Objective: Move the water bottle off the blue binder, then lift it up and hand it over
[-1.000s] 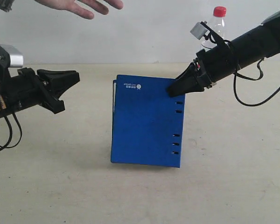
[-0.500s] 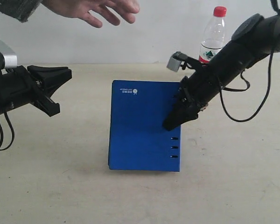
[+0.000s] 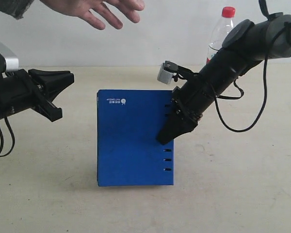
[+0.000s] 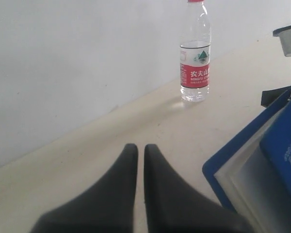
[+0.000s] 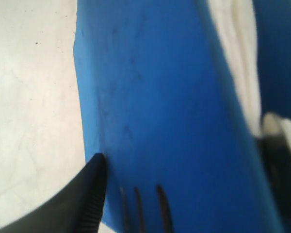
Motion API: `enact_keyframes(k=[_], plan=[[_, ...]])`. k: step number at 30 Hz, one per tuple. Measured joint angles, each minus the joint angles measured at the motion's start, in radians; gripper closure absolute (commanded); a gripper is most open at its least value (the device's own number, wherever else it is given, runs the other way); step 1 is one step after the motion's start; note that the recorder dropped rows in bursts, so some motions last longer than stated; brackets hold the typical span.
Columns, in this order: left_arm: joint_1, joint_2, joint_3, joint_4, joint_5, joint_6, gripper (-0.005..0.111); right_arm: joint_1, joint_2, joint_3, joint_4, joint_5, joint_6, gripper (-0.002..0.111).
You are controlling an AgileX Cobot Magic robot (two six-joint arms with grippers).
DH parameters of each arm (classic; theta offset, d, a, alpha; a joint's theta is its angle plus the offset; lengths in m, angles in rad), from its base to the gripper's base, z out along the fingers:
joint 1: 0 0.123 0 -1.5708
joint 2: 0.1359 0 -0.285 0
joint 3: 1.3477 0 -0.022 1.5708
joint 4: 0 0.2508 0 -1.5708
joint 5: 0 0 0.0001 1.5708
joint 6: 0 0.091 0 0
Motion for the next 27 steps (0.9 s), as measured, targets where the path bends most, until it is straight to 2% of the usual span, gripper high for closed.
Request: enact_keyframes(k=[11, 20, 27], plan=[[0.0, -0.009, 0.016, -0.052, 0.011, 0.047, 0.102, -0.008, -0.033, 0.004, -0.009, -0.007, -0.045, 0.109], [0.0, -0.056, 0.059, -0.111, 0.03, 0.131, 0.102, -0.169, -0.241, 0.009, 0.174, -0.018, -0.097, 0.109], [0.0, -0.077, 0.096, -0.171, 0.03, 0.187, 0.102, -0.167, -0.317, 0.16, 0.16, -0.06, -0.171, 0.109]])
